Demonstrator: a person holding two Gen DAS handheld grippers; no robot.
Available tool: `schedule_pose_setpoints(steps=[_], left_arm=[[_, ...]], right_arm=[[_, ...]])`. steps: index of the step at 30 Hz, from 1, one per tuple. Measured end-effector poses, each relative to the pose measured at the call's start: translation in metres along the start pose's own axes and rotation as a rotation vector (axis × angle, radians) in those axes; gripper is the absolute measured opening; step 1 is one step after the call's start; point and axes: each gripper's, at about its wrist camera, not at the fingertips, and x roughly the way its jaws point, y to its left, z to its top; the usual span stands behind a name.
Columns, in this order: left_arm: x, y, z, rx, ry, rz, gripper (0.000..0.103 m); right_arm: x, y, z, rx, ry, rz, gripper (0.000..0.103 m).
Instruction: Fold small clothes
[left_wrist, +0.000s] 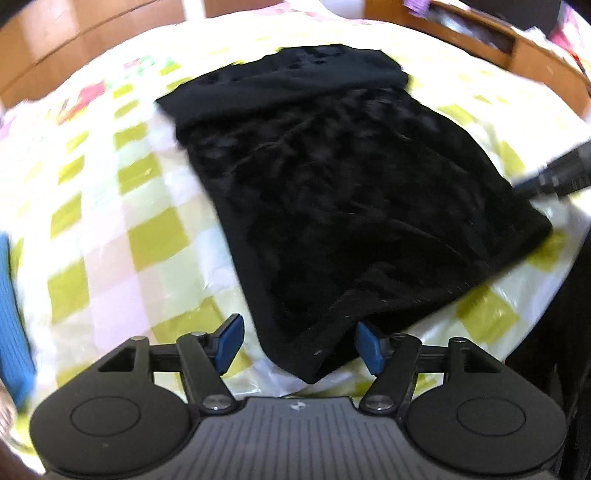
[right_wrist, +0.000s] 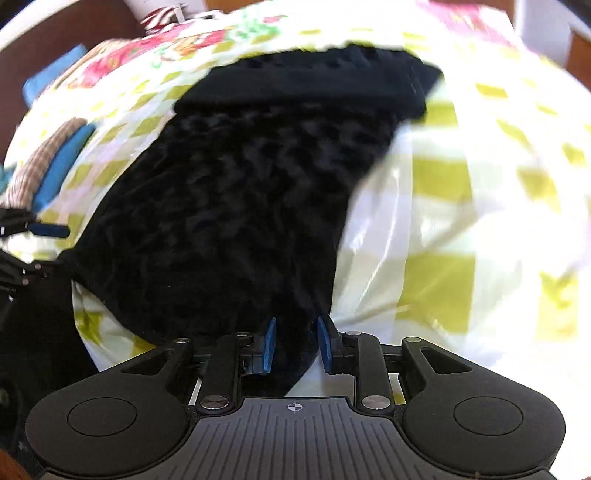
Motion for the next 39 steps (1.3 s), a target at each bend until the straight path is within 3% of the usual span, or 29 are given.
schedule_pose_setpoints(steps=[9,11,14,18,22,25,26,29,33,39], left_arm=[[0.025,0.010,0.002,-0.101,0.017,-0.020,0.081],[0.030,0.010,0.001,-0.093,0.049,-0.067,0.087],[0.030,0.010,0.000,-0.096,0.052,-0.064,0.087],[0.018,0.019,0.002,-0.154,-0.001,-0.057,0.087],[0.032,0.026,0.005,-0.212,0.011,-0.094,0.087],[0.034,0.018,0.005,-0.177,0.014,-0.075,0.086],[0.032,0.017,0.005,-0.167,0.016,-0.074,0.082],[0.029,0.016,0.003,-0.149,0.033,-0.080,0.058],[0.022,0.021,0.001,-0.197,0.027,-0.100,0.035],[0.006,0.027,-0.003,-0.282,0.002,-0.161,0.031]], right_arm=[[0.019,-0.019,0.005,0.155,0.055,0.133,0.033],[0.024,-0.015,0.006,0.149,0.061,0.137,0.033],[0.027,-0.012,0.005,0.148,0.063,0.153,0.033],[0.022,-0.019,0.002,0.178,0.049,0.158,0.033],[0.032,-0.016,0.006,0.180,0.054,0.165,0.033],[0.037,-0.014,0.010,0.175,0.071,0.168,0.033],[0.035,-0.016,0.010,0.182,0.071,0.175,0.033],[0.032,-0.021,0.006,0.221,0.074,0.193,0.015],[0.025,-0.020,0.005,0.241,0.055,0.235,0.011],[0.003,-0.029,0.002,0.291,0.003,0.303,0.010]])
